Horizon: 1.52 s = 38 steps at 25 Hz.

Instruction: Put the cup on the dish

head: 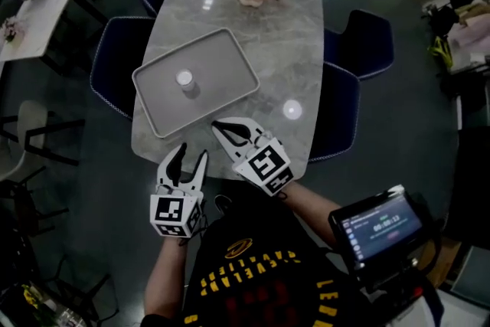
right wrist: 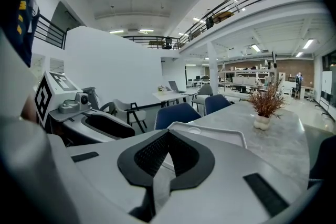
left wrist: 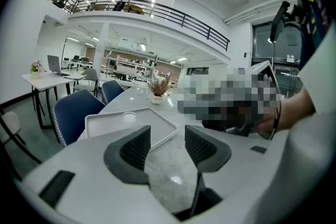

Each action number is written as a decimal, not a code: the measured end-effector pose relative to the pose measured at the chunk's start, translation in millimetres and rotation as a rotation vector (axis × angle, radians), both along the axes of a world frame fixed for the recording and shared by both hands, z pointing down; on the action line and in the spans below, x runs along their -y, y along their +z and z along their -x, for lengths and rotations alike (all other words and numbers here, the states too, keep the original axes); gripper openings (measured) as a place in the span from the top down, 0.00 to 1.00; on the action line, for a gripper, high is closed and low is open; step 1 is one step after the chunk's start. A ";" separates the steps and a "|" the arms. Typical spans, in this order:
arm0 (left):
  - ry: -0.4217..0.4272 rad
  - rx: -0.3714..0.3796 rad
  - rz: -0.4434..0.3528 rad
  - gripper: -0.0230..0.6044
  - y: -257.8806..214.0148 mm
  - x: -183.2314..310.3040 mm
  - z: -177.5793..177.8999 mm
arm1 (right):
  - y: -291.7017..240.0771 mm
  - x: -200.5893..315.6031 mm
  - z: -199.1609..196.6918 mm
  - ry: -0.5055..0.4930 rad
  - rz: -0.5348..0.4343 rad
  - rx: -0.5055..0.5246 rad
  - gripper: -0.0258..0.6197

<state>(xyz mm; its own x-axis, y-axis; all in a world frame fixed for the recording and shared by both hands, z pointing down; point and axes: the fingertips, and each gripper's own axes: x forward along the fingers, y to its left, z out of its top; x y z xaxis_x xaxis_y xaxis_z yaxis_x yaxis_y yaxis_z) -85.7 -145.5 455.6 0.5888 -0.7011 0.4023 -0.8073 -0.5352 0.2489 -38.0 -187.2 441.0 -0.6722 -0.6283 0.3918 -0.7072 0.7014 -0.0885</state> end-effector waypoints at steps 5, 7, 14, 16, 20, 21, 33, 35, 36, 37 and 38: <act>0.011 -0.010 -0.004 0.63 -6.3 -26.2 -5.9 | -17.6 -25.0 -2.9 0.001 -0.027 0.030 0.95; 0.002 -0.016 -0.012 0.63 -10.0 -29.4 -0.2 | -23.5 -29.0 3.2 -0.009 -0.039 0.040 0.95; -0.049 -0.071 -0.072 0.63 -58.7 -46.9 14.6 | -48.2 -59.5 9.2 -0.024 -0.075 0.045 0.95; -0.064 -0.078 -0.095 0.63 -69.4 -50.6 23.7 | -53.3 -64.5 14.6 -0.029 -0.093 0.060 0.95; -0.086 -0.090 -0.134 0.63 -84.2 -62.0 36.2 | -63.4 -76.9 22.2 -0.038 -0.125 0.081 0.95; -0.087 -0.086 -0.140 0.63 -85.8 -66.0 37.7 | -66.3 -80.8 23.4 -0.046 -0.133 0.077 0.95; -0.031 -0.063 -0.209 0.63 -93.6 -104.0 25.4 | -86.9 -120.6 14.1 -0.035 -0.160 0.122 0.95; -0.029 -0.064 -0.219 0.63 -98.8 -106.5 23.0 | -85.5 -124.9 8.1 -0.022 -0.164 0.123 0.95; -0.029 -0.064 -0.227 0.63 -102.3 -107.3 21.6 | -86.1 -126.6 5.4 -0.015 -0.170 0.126 0.95; -0.026 -0.063 -0.232 0.63 -103.5 -108.8 20.2 | -87.9 -128.2 3.3 -0.011 -0.177 0.126 0.95; -0.021 -0.062 -0.235 0.63 -102.9 -110.8 18.9 | -90.2 -129.8 1.9 -0.008 -0.183 0.125 0.95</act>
